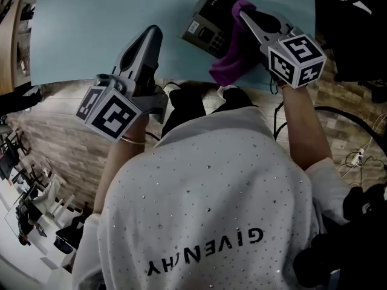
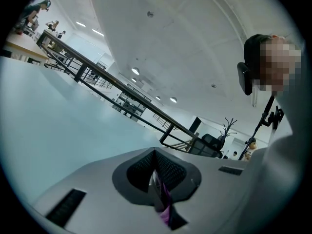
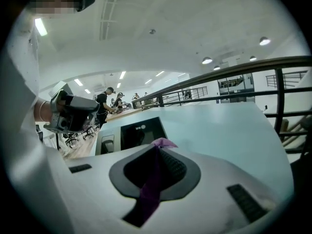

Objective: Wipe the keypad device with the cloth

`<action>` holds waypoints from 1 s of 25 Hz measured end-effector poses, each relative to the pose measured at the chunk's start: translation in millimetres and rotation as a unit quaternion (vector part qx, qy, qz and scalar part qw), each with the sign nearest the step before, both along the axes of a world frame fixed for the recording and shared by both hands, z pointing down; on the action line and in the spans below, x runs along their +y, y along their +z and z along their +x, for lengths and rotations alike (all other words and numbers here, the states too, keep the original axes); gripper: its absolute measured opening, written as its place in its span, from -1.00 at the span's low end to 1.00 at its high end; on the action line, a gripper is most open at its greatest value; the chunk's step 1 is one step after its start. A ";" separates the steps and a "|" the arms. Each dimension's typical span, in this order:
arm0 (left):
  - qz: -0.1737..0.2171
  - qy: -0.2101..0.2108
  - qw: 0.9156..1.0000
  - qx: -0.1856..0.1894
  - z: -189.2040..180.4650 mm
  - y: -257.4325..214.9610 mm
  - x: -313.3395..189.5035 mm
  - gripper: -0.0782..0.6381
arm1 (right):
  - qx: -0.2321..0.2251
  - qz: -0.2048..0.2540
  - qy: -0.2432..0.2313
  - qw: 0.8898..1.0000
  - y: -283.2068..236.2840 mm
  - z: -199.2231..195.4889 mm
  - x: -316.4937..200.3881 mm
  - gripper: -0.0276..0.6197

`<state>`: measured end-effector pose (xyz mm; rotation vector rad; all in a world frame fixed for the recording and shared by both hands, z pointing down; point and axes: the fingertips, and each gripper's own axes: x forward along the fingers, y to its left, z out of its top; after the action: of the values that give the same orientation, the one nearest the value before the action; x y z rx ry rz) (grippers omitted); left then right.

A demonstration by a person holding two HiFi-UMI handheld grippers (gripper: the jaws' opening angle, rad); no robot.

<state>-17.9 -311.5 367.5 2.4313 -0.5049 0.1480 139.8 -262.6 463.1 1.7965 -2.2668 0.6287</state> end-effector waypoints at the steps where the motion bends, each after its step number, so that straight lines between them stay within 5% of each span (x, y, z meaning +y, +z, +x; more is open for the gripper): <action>1: 0.001 -0.001 1.000 -0.001 -0.2 0.4 -0.4 -0.78 | -0.007 -0.001 0.007 1.000 1.2 3.1 -1.0 -0.84; 16: 0.014 -0.025 1.000 0.004 1.5 -14.1 -4.2 -0.78 | -0.110 -0.025 0.091 0.989 10.9 34.0 -4.6 -0.84; 20: 0.020 -0.055 0.998 0.024 2.9 -21.2 -6.1 -0.78 | -0.134 0.037 -0.032 0.990 -19.9 -10.7 -0.1 -0.84; 25: 0.017 -0.084 0.995 0.059 16.2 -26.9 -3.7 -0.78 | -0.184 0.030 -0.210 0.960 -34.6 -85.1 31.7 -0.84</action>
<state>-1.7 -315.1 340.6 2.4009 -0.6606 -0.0766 54.7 -231.0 428.5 1.2273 -2.8195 0.8691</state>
